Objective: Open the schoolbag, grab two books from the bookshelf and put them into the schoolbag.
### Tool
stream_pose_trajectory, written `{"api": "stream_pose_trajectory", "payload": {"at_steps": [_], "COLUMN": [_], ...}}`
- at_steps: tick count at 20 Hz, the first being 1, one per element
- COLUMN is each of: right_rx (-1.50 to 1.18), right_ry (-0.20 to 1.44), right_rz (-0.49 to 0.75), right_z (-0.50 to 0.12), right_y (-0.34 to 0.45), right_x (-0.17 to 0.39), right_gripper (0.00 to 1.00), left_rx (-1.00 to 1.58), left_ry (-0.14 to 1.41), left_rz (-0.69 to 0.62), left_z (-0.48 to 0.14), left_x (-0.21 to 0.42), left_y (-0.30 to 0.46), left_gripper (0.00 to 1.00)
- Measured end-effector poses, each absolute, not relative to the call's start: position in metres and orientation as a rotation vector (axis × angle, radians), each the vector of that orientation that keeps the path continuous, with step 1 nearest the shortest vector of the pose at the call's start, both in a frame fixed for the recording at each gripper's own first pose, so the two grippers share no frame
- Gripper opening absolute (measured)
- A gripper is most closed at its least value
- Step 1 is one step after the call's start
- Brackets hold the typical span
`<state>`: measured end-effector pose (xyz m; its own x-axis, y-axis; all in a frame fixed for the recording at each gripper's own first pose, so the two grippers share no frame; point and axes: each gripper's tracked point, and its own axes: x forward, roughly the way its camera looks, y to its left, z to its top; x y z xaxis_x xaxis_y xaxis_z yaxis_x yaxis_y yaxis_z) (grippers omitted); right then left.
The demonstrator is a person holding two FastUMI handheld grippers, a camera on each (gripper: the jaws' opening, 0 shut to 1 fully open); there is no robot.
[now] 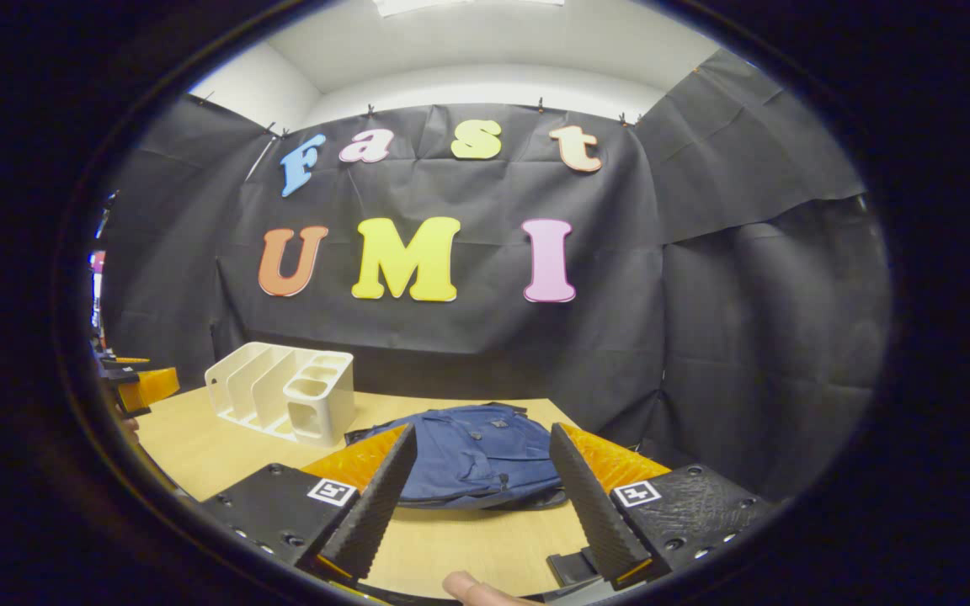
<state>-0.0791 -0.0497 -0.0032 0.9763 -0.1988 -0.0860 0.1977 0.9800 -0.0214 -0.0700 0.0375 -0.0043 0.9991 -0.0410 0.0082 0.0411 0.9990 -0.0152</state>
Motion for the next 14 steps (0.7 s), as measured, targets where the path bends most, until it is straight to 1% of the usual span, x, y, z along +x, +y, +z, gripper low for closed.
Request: {"api": "stream_pose_trajectory", "payload": {"at_steps": [3, 5, 8, 9, 11, 13, 14], "right_rx": [-0.022, -0.031, -0.032, -0.037, -0.039, -0.038, -0.037], "right_ry": [0.122, 0.134, 0.137, 0.139, 0.139, 0.135, 0.134], "right_rz": [-0.189, -0.188, -0.193, -0.192, -0.194, -0.196, -0.198], "right_z": [-0.015, -0.020, -0.020, -0.021, -0.020, -0.020, -0.019], "right_y": [-0.049, -0.050, -0.052, -0.052, -0.053, -0.053, -0.053], "right_x": [-0.078, -0.077, -0.077, -0.077, -0.077, -0.077, -0.078], "right_gripper": [0.95, 0.96, 0.95, 0.97, 0.95, 0.97, 0.95], "left_rx": [-0.011, -0.001, 0.013, 0.016, 0.024, 0.029, 0.031], "left_ry": [0.001, 0.001, -0.001, 0.000, 0.000, -0.003, -0.004], "left_rz": [-0.027, -0.024, -0.034, -0.037, -0.045, -0.047, -0.050], "left_z": [-0.007, -0.007, -0.009, -0.008, -0.009, -0.009, -0.008], "left_x": [-0.065, -0.066, -0.066, -0.067, -0.067, -0.068, -0.069], "left_y": [0.044, 0.044, 0.041, 0.040, 0.036, 0.036, 0.035], "left_gripper": [0.97, 0.97, 0.97, 0.97, 0.97, 0.97, 0.97]}}
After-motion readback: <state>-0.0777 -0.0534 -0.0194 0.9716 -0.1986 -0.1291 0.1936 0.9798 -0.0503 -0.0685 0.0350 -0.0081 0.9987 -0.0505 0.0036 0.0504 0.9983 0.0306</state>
